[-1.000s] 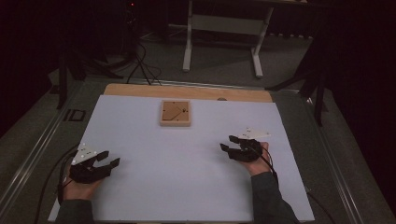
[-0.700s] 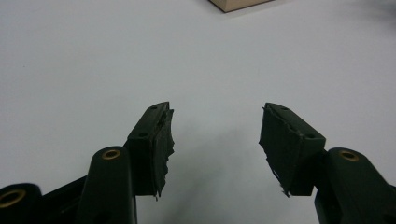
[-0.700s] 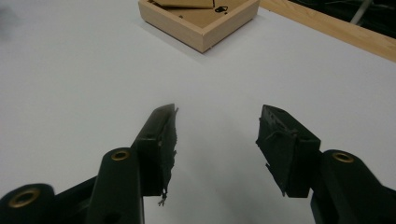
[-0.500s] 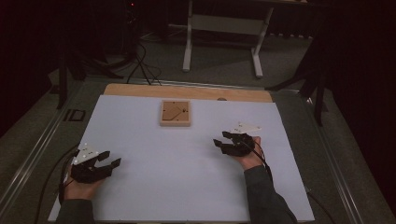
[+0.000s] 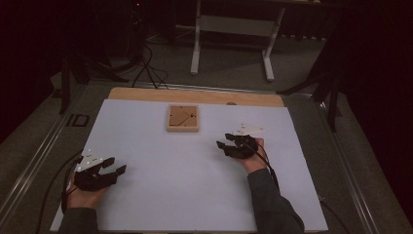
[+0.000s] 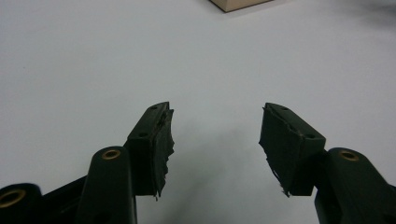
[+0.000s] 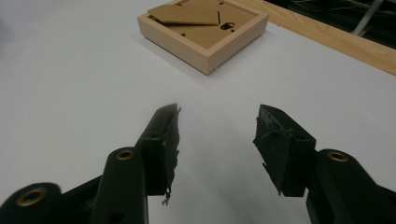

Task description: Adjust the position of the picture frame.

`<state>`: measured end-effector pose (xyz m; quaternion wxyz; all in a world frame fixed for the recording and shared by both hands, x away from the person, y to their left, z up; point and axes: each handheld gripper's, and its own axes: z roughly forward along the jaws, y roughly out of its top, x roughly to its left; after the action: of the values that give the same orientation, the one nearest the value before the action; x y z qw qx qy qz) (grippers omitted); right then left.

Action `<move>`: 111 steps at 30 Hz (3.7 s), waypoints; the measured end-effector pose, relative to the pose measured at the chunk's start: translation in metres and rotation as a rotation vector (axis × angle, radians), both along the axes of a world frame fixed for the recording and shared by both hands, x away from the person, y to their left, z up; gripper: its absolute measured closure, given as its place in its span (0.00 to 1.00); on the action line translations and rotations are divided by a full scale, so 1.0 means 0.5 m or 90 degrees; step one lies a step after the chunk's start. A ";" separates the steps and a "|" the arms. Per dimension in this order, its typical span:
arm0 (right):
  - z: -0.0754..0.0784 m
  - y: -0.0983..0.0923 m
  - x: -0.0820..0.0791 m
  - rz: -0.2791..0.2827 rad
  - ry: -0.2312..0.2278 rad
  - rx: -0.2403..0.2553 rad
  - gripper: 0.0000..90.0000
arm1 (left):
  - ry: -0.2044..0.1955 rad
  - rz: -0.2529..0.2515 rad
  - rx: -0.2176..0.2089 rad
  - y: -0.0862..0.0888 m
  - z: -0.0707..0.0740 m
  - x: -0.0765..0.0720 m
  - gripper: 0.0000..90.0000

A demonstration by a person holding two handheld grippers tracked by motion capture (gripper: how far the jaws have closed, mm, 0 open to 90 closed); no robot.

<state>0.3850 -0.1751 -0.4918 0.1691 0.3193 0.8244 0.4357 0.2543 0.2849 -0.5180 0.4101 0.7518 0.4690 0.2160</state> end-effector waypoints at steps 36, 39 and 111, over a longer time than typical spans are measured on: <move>-0.018 0.142 0.122 -0.030 0.019 0.013 0.79 | -0.007 -0.003 -0.004 0.002 0.002 0.004 0.48; -0.020 0.152 0.137 -0.041 0.027 0.017 0.80 | -0.009 -0.002 -0.008 0.003 0.002 0.004 0.48; -0.063 0.148 0.076 -0.143 0.067 0.029 0.84 | -0.006 -0.014 0.017 -0.009 0.000 0.002 0.48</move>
<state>0.4232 -0.1011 -0.5232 0.1663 0.4354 0.7812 0.4154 0.2552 0.2805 -0.5179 0.4049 0.7612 0.4558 0.2211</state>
